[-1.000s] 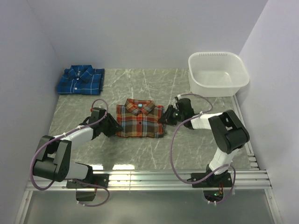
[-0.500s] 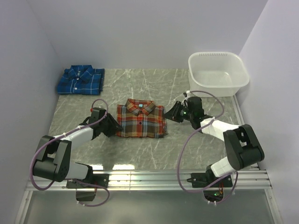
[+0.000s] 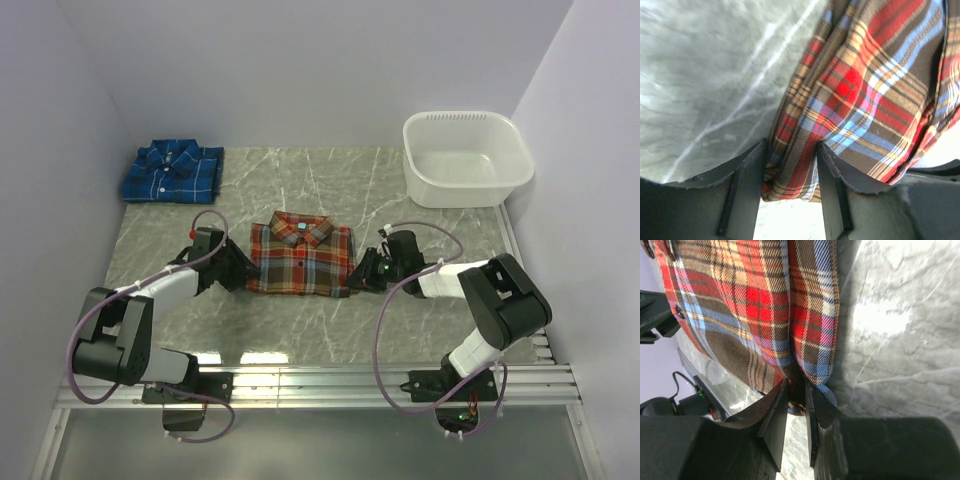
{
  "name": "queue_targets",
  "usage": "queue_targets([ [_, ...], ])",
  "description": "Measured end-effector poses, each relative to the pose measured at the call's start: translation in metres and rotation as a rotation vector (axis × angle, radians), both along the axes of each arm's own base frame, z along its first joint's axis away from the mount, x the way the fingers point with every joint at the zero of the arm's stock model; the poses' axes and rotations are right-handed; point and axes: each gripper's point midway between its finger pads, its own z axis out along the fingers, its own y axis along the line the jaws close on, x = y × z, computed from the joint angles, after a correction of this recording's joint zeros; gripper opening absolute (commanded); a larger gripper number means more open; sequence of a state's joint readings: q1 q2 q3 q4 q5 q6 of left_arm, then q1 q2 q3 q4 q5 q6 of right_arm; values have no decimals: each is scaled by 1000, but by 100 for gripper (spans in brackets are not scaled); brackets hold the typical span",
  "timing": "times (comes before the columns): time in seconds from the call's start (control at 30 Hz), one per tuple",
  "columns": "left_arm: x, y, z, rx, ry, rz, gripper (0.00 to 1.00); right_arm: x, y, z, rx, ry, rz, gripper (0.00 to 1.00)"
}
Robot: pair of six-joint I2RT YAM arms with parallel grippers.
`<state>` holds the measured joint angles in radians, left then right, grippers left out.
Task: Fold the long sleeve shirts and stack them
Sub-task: Fold the shirt, then neatly place the folded shirt to the corner
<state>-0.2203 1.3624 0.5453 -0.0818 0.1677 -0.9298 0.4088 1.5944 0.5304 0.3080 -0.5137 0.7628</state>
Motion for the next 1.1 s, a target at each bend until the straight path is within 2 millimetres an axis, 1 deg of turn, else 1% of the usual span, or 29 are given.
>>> queue_targets([
  [0.07, 5, 4, 2, 1, 6, 15, 54, 3, -1, 0, -13, -6, -9, 27],
  [0.1, 8, 5, 4, 4, 3, 23, 64, 5, -3, 0, -23, -10, -13, 27],
  [0.13, 12, 7, 8, 8, 0, 28, 70, 5, -4, 1, -33, -15, -16, 28],
  [0.2, 21, 10, 20, 20, -16, 45, 80, 6, -8, 7, -55, -32, -23, 30],
  [0.3, 39, 20, 51, 54, -73, 75, 85, 9, -17, 26, -93, -97, -35, 41],
  [0.33, 46, 24, 63, 68, -99, 87, 85, 12, -20, 36, -105, -132, -43, 46],
  [0.37, 54, 30, 77, 81, -132, 107, 86, 15, -22, 48, -115, -169, -48, 53],
  [0.43, 71, 43, 103, 112, -188, 147, 87, 22, -27, 71, -131, -248, -62, 57],
  [0.47, 81, 51, 117, 128, -215, 174, 87, 26, -29, 83, -138, -290, -69, 58],
  [0.53, 103, 67, 137, 162, -247, 217, 86, 31, -33, 103, -153, -362, -79, 58],
  [0.57, 116, 74, 144, 180, -259, 238, 84, 31, -35, 108, -157, -380, -79, 58],
  [0.63, 139, 88, 151, 223, -269, 269, 81, 31, -38, 112, -179, -402, -77, 58],
  [0.7, 163, 101, 148, 282, -259, 291, 78, 28, -42, 110, -201, -401, -69, 59],
  [0.77, 187, 111, 141, 339, -251, 299, 77, 25, -44, 107, -216, -401, -60, 58],
  [0.8, 198, 116, 134, 369, -239, 296, 76, 23, -45, 106, -223, -400, -58, 58],
  [0.9, 227, 125, 113, 448, -205, 276, 76, 18, -48, 105, -227, -408, -57, 58],
  [0.97, 243, 131, 96, 504, -178, 253, 75, 15, -50, 105, -227, -414, -56, 58],
  [1.07, 260, 140, 66, 582, -126, 221, 72, 12, -51, 104, -229, -419, -53, 58],
  [1.1, 263, 143, 57, 603, -112, 209, 69, 11, -52, 103, -231, -418, -51, 58],
])
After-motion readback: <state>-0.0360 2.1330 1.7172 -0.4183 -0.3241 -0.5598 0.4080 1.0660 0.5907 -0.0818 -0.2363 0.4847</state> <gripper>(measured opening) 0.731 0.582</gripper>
